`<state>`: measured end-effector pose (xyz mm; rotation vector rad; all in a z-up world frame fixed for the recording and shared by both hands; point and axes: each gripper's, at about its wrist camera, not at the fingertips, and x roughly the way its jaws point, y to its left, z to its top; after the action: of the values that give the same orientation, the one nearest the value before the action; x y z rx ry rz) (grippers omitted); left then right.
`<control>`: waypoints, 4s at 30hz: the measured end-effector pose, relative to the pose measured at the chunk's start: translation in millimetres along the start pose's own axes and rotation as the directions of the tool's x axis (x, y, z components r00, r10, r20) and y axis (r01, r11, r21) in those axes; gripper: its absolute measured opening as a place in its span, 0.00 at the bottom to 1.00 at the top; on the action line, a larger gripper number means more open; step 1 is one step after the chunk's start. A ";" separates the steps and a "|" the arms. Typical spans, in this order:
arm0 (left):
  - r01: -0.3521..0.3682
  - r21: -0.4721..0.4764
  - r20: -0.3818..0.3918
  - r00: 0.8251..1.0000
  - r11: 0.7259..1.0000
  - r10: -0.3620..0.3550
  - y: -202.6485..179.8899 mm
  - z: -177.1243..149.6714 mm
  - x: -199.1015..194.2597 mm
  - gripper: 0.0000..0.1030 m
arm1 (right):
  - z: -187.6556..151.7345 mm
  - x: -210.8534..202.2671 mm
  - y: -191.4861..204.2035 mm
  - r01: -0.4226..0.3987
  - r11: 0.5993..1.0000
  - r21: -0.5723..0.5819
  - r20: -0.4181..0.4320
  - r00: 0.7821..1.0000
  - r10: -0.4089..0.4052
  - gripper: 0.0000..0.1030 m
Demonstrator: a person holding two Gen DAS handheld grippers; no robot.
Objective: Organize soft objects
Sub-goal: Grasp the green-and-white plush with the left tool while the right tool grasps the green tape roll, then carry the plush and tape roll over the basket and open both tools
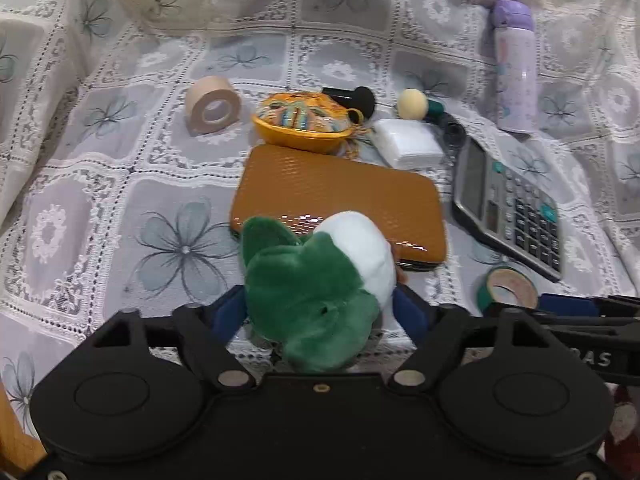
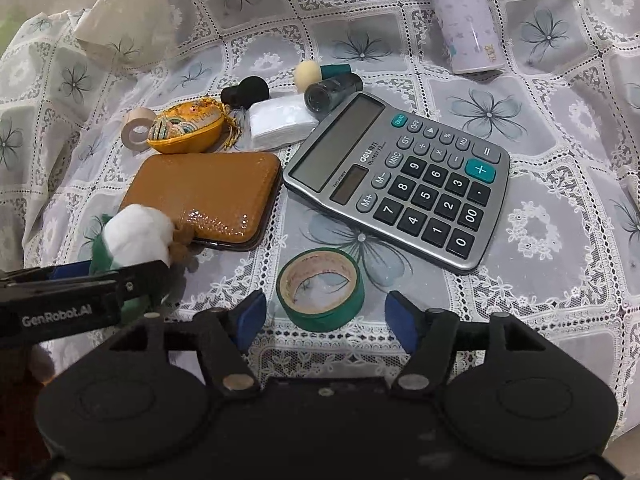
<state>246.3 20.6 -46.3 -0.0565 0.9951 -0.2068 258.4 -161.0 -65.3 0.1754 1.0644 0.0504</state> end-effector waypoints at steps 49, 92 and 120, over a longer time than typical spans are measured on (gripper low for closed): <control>-0.036 0.056 0.016 0.999 0.998 0.035 -5.8 0.8 4.6 0.57 | -4.0 6.8 4.2 0.040 0.996 -0.079 0.052 0.998 -0.036 0.47; 0.080 -0.014 -0.022 0.997 0.997 -0.080 -60.7 -131.7 -117.3 0.57 | -137.5 -186.7 -37.4 -0.040 0.994 0.106 0.259 0.966 0.011 0.47; 0.079 -0.118 -0.051 0.995 0.990 -0.086 -57.4 -170.9 -121.6 0.63 | -182.2 -210.1 -32.4 -0.059 0.992 0.114 0.219 0.975 0.033 0.47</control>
<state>30.7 -3.4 -30.8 -0.1994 1.0614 -0.2274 -4.1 -197.7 25.0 0.3073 0.8460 0.0083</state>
